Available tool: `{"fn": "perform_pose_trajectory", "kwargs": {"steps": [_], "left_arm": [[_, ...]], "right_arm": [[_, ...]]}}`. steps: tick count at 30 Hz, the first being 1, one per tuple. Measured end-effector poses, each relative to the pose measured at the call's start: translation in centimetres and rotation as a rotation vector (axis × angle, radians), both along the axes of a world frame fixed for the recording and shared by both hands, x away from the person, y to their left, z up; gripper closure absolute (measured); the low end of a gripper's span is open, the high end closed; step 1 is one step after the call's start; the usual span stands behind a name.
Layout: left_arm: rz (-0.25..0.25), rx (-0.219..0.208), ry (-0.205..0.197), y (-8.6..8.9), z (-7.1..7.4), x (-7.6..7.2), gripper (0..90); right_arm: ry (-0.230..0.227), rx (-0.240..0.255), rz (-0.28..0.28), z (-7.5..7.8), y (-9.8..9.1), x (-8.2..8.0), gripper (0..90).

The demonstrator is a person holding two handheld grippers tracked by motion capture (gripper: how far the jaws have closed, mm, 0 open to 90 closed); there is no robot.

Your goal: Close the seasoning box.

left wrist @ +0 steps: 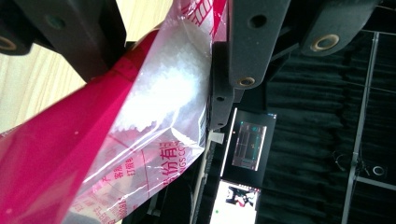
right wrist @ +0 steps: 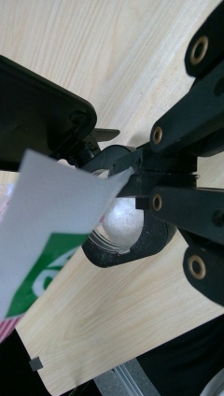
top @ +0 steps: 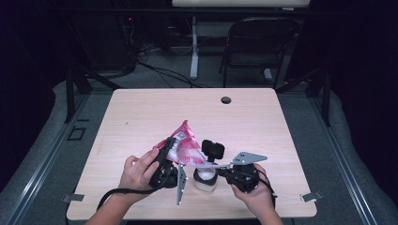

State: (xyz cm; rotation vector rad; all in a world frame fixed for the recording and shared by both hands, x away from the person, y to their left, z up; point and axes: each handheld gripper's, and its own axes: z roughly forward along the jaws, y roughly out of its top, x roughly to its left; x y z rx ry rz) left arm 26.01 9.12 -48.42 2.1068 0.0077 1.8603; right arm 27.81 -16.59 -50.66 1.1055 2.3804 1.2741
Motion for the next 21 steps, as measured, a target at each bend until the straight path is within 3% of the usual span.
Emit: {"fn": "perform_pose_trajectory", "kwargs": {"steps": [11, 21], "left_arm": [[0.012, -0.014, 0.025, 0.5, -0.8, 0.1, 67.4], [0.04, -0.053, 0.064, 1.3, -1.6, 0.2, 67.6]], "right_arm": [[-0.008, 0.0, -0.006, 0.1, 0.0, 0.0, 90.0], [-0.019, 0.0, 0.004, 0.4, 0.3, -0.1, 90.0]]}}
